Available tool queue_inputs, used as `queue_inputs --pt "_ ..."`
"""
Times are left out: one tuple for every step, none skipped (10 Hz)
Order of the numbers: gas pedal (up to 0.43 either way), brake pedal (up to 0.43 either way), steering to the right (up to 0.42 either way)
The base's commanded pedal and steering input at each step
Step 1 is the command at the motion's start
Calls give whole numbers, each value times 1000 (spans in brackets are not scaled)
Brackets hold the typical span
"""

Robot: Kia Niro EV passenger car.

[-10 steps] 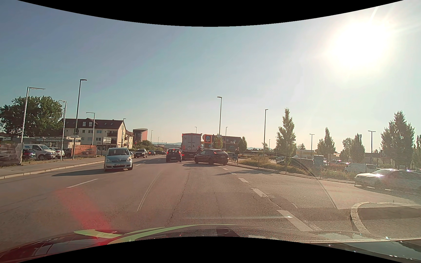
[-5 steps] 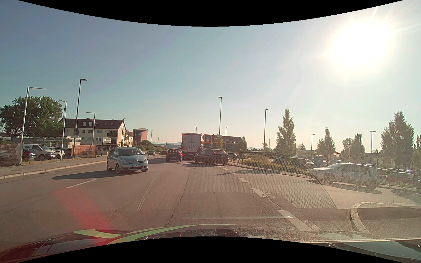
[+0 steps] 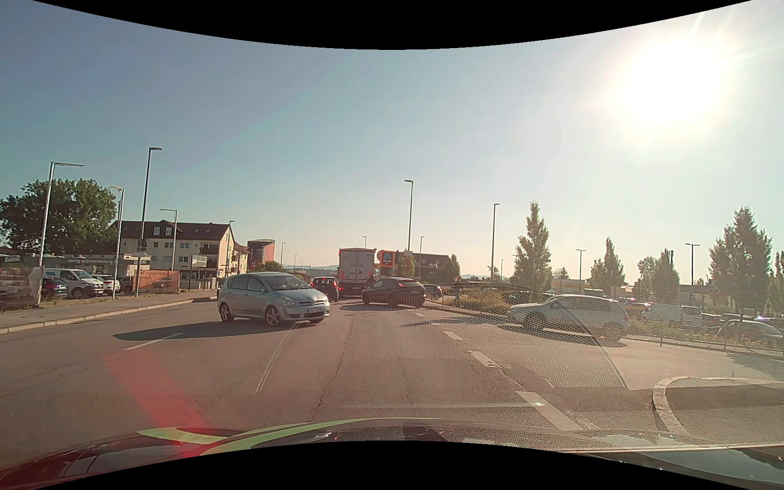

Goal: Follow the waypoints while adhering to traffic rules and regulations

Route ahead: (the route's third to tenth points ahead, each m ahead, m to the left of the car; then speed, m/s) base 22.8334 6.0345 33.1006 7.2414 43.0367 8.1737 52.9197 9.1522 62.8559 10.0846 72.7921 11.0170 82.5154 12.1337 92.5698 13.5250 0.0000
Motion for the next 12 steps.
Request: queue_inputs --pt "0 226 -19" --pt "0 226 -19" --pt "0 226 -19" --pt "0 226 -19" --pt "0 226 -19" --pt "0 232 -18" --pt "0 226 -19" --pt "0 232 -19" --pt "0 226 -19" --pt "0 232 -19" --pt "0 226 -19" --pt "0 226 -19"
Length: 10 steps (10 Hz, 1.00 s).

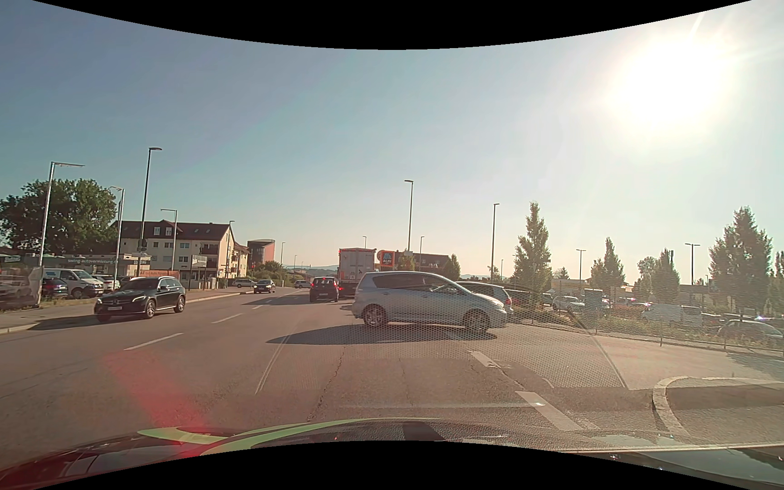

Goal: Follow the waypoints while adhering to traffic rules and regulations

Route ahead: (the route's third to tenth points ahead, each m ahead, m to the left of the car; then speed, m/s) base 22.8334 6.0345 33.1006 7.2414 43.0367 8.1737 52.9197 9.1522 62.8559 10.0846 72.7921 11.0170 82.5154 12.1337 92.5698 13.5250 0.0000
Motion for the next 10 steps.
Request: queue_inputs --pt "0 232 -19" --pt "0 226 -18" --pt "0 226 -19" --pt "0 226 -19" --pt "0 232 -19" --pt "0 232 -18" --pt "0 226 -19" --pt "0 226 -19" --pt "0 226 -19" --pt "0 232 -19"
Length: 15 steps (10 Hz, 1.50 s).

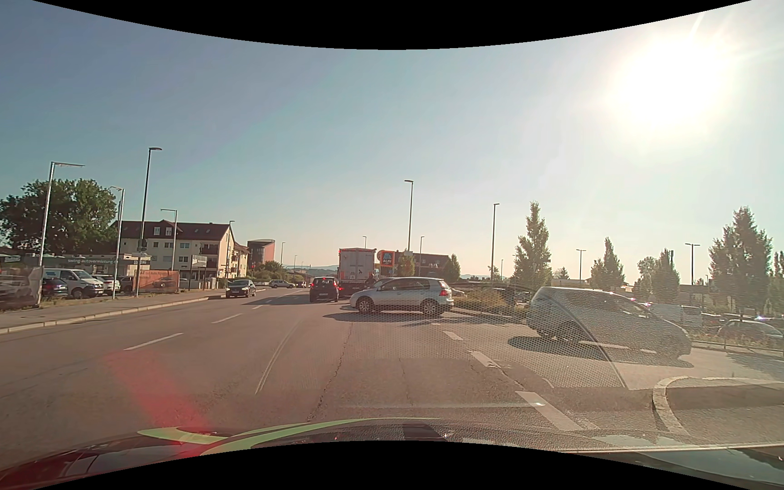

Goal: Follow the waypoints while adhering to traffic rules and regulations

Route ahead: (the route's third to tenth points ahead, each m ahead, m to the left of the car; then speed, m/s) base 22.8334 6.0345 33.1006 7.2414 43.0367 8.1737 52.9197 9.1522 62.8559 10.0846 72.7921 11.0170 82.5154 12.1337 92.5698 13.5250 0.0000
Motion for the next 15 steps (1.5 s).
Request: queue_inputs --pt "0 226 -19" --pt "0 232 -19" --pt "0 226 -19" --pt "0 226 -19" --pt "0 226 -19" --pt "0 232 -19" --pt "0 232 -19" --pt "0 226 -19" --pt "0 226 -19" --pt "0 226 -19" --pt "0 226 -19" --pt "0 226 -19" --pt "0 226 -19" --pt "0 232 -19" --pt "0 226 -19"
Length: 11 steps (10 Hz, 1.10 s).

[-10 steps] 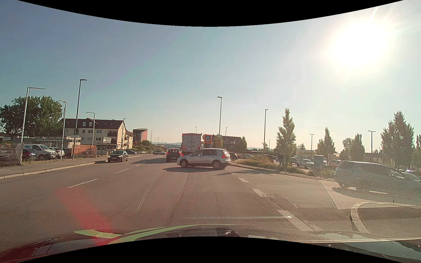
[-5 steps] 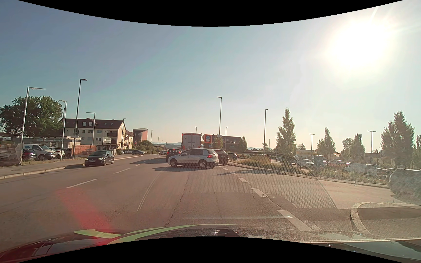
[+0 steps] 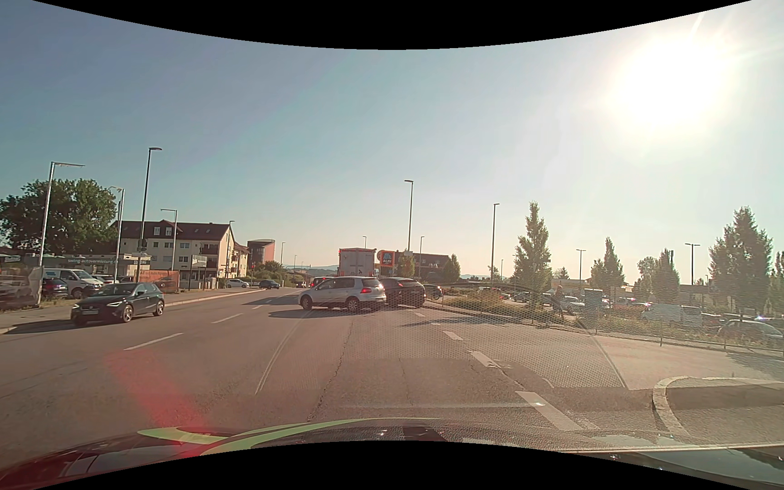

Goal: Follow the waypoints while adhering to traffic rules and regulations

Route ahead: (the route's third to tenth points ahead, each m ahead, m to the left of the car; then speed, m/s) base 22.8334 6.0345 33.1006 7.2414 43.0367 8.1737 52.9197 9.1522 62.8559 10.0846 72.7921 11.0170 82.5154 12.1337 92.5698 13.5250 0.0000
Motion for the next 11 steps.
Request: queue_inputs --pt "0 226 -19" --pt "0 226 -19" --pt "0 232 -19" --pt "0 232 -19" --pt "0 232 -19" --pt "0 232 -19" --pt "0 232 -19" --pt "0 232 -19" --pt "0 232 -19" --pt "0 232 -19" --pt "0 238 -19"
